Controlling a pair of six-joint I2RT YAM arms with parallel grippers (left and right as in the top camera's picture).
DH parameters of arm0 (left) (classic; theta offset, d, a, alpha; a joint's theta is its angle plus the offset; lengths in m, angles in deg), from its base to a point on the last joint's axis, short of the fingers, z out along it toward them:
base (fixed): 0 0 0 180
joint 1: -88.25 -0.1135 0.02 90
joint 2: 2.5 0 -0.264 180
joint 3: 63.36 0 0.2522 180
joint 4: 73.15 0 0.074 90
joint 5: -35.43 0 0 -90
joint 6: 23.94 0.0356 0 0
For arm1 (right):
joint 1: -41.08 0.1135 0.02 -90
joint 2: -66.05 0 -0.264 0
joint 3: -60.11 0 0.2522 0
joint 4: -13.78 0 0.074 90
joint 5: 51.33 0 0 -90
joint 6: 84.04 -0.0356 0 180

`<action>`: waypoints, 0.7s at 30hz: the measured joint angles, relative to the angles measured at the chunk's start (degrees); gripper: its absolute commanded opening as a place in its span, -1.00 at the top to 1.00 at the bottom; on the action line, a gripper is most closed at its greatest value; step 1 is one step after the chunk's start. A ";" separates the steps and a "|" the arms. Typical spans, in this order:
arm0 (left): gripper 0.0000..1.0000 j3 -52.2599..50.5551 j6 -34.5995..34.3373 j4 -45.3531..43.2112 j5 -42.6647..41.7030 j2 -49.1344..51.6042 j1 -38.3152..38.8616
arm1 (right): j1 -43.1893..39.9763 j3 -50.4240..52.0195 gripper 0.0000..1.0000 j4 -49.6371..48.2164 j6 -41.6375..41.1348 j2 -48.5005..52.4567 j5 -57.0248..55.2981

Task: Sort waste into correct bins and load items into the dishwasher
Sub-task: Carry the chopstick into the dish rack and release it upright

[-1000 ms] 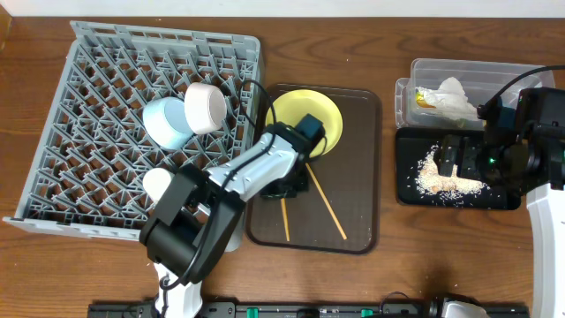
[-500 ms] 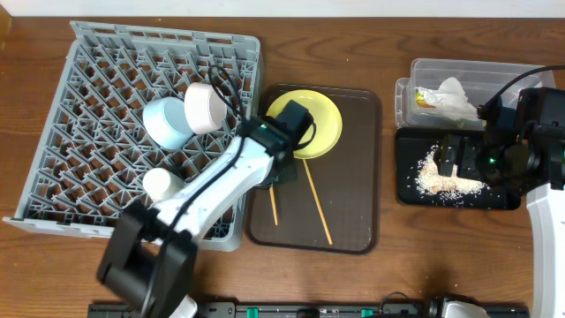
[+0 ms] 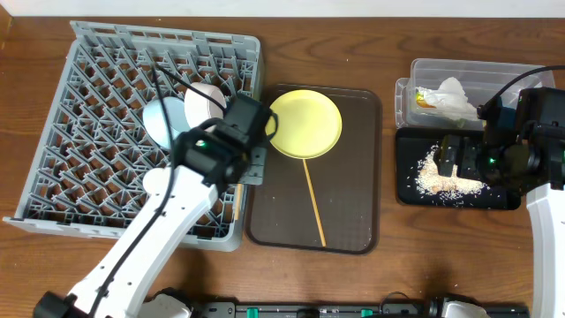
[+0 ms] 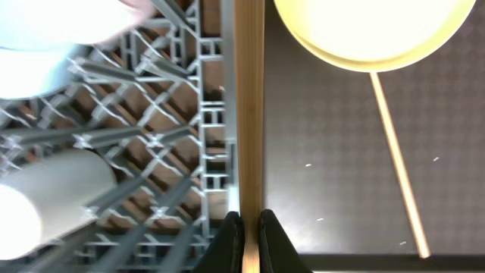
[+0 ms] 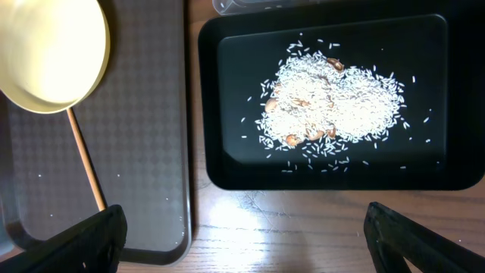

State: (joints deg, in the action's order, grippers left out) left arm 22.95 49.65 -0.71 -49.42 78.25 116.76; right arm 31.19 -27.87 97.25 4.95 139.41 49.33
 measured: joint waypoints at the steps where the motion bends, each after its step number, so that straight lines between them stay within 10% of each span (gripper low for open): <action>1: 0.88 0.00 1.55 0.11 0.00 -0.44 -0.61 | 0.00 0.00 -0.96 0.00 0.00 0.00 0.00; 21: 0.85 0.00 7.67 -2.95 0.20 9.51 -7.39 | 0.00 0.00 -0.96 0.22 0.00 0.00 0.00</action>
State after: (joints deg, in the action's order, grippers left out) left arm 22.95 57.33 -3.66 -49.22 87.76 109.37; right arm 31.19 -27.87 97.47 4.95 139.41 49.33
